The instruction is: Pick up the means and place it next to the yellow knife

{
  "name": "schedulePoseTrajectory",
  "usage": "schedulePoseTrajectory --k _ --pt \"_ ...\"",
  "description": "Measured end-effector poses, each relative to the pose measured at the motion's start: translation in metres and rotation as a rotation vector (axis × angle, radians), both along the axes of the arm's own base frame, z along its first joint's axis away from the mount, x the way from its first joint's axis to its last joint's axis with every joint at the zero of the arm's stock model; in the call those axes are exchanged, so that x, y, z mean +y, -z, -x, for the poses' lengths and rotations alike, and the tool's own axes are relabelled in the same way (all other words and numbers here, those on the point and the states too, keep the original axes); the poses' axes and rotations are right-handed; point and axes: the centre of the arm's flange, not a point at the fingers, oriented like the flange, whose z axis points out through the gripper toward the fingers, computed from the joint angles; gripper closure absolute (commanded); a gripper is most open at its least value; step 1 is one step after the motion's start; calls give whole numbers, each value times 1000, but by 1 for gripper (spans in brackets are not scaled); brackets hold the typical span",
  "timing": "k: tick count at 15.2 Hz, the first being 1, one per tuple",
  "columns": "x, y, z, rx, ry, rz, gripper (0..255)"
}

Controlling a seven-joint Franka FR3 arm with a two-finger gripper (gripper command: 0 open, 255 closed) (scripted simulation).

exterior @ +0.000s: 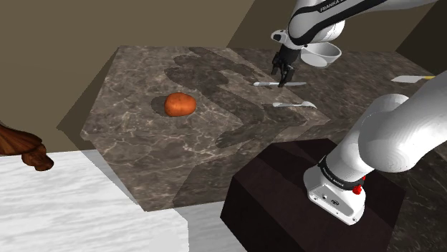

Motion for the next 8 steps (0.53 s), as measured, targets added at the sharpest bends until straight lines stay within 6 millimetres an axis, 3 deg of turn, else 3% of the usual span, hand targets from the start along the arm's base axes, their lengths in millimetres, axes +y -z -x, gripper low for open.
schedulePoseTrajectory --k 1,8 --pt "0 0 0 0 0 0 255" --pt "0 0 0 0 0 0 255"
